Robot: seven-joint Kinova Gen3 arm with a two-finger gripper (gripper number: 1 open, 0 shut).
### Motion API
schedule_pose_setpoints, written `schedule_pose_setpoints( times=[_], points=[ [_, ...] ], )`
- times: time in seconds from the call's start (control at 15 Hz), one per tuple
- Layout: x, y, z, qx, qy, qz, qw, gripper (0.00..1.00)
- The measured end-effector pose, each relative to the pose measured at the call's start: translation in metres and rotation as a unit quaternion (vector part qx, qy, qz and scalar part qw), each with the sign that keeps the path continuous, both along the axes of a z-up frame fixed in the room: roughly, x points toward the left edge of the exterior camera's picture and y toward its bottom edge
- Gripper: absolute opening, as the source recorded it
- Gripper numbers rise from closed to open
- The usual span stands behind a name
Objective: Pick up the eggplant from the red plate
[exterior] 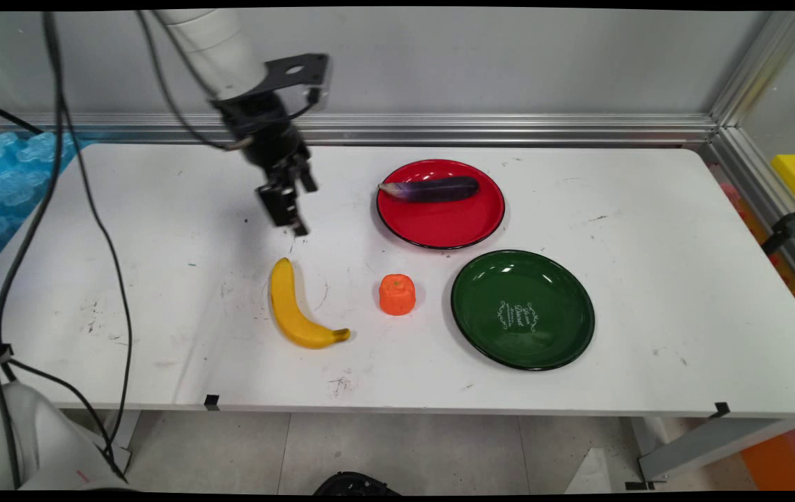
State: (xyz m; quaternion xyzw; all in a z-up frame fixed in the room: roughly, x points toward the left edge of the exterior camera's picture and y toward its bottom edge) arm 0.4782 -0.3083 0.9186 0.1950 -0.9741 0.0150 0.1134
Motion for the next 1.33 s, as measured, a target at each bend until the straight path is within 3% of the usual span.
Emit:
schedule_pose_setpoints(
  times=[0.27,0.73,1.0,1.33],
  points=[
    [-0.019,-0.047,-0.011,-0.048,0.019,0.010,0.9986,1.00],
    [-0.041,-0.119,-0.045,-0.103,0.043,0.010,0.9937,1.00],
    [-0.047,-0.149,-0.070,-0.114,0.051,0.013,0.9921,1.00],
    [-0.058,-0.184,-0.110,-0.108,0.064,0.017,0.9919,1.00]
  ],
)
